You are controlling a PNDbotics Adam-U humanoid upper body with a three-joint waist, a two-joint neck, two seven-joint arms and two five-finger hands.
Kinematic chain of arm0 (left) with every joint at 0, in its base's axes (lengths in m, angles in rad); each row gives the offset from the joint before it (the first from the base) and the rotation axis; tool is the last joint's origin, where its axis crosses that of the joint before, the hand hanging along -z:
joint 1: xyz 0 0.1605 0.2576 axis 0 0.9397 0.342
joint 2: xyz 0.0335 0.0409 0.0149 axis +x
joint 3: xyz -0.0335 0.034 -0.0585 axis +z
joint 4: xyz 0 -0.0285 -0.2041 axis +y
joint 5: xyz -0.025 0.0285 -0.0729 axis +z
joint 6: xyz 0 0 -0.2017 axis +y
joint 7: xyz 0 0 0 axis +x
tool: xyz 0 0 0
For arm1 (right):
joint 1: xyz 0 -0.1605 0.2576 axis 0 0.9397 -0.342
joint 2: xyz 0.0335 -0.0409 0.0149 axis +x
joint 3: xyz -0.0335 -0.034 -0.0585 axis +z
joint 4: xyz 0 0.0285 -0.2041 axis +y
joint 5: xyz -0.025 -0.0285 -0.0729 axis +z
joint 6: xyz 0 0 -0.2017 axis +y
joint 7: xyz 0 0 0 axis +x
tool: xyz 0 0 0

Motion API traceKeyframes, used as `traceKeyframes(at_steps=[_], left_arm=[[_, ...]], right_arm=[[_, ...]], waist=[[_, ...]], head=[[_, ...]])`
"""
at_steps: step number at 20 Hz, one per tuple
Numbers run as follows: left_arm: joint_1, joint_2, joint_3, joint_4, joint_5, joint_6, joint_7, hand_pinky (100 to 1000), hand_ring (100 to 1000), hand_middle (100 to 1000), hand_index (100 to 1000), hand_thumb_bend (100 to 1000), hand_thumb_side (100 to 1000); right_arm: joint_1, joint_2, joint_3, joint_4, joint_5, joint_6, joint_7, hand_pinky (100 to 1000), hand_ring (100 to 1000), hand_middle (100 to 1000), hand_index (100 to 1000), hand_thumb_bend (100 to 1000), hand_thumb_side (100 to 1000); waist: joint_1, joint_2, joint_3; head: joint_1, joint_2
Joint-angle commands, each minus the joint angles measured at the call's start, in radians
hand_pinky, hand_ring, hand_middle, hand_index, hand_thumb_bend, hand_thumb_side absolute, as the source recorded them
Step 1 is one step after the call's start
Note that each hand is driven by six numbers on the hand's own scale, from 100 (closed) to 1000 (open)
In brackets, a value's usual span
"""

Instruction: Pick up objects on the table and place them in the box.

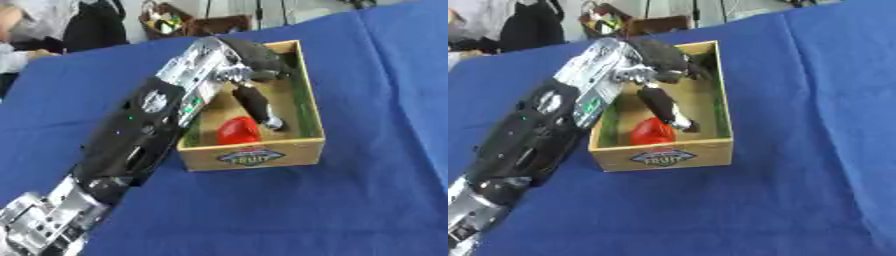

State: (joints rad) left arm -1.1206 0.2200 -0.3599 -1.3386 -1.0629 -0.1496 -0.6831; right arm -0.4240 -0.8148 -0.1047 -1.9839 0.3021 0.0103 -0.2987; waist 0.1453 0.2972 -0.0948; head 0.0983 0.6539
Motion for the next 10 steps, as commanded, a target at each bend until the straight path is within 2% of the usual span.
traceKeyframes(at_steps=[1, 4, 5, 6, 7, 8, 9, 10], left_arm=[[0.002, 0.066, 0.082, -0.153, 0.063, 0.045, 0.125, 564, 722, 737, 967, 390, 856], [0.036, 0.111, 0.137, -0.245, 0.153, 0.104, 0.239, 520, 672, 698, 942, 370, 873], [0.049, 0.124, 0.155, -0.270, 0.184, 0.123, 0.277, 514, 658, 686, 933, 297, 907], [0.065, 0.137, 0.172, -0.298, 0.217, 0.143, 0.320, 509, 642, 663, 920, 339, 884], [0.084, 0.149, 0.192, -0.326, 0.248, 0.163, 0.366, 506, 634, 654, 914, 304, 877], [0.103, 0.158, 0.209, -0.353, 0.280, 0.182, 0.408, 494, 622, 628, 901, 202, 853], [0.123, 0.165, 0.226, -0.378, 0.314, 0.198, 0.448, 481, 612, 616, 892, 161, 856], [0.142, 0.171, 0.240, -0.401, 0.350, 0.213, 0.484, 479, 610, 613, 889, 160, 857]], right_arm=[[-0.012, -0.024, -0.017, -0.016, -0.008, 0.000, -0.009, 826, 839, 805, 789, 100, 1000], [-0.010, -0.023, -0.021, -0.016, -0.009, 0.001, -0.015, 825, 838, 805, 789, 100, 1000], [-0.010, -0.023, -0.022, -0.016, -0.010, 0.001, -0.017, 825, 837, 805, 789, 100, 1000], [-0.011, -0.022, -0.023, -0.016, -0.010, 0.000, -0.019, 825, 837, 805, 789, 100, 1000], [-0.011, -0.021, -0.024, -0.016, -0.011, -0.001, -0.021, 825, 837, 805, 789, 100, 1000], [-0.011, -0.021, -0.026, -0.016, -0.012, -0.002, -0.024, 824, 837, 805, 789, 100, 1000], [-0.011, -0.020, -0.028, -0.016, -0.013, -0.004, -0.028, 823, 836, 806, 790, 100, 1000], [-0.011, -0.019, -0.029, -0.016, -0.014, -0.006, -0.031, 822, 836, 806, 790, 100, 1000]], waist=[[-0.014, -0.019, 0.005], [-0.016, -0.019, 0.010], [-0.017, -0.019, 0.013], [-0.019, -0.019, 0.015], [-0.021, -0.018, 0.017], [-0.024, -0.017, 0.019], [-0.026, -0.015, 0.021], [-0.028, -0.014, 0.022]], head=[[-0.021, 0.011], [-0.040, 0.023], [-0.044, 0.026], [-0.045, 0.028], [-0.044, 0.029], [-0.043, 0.030], [-0.041, 0.030], [-0.040, 0.030]])
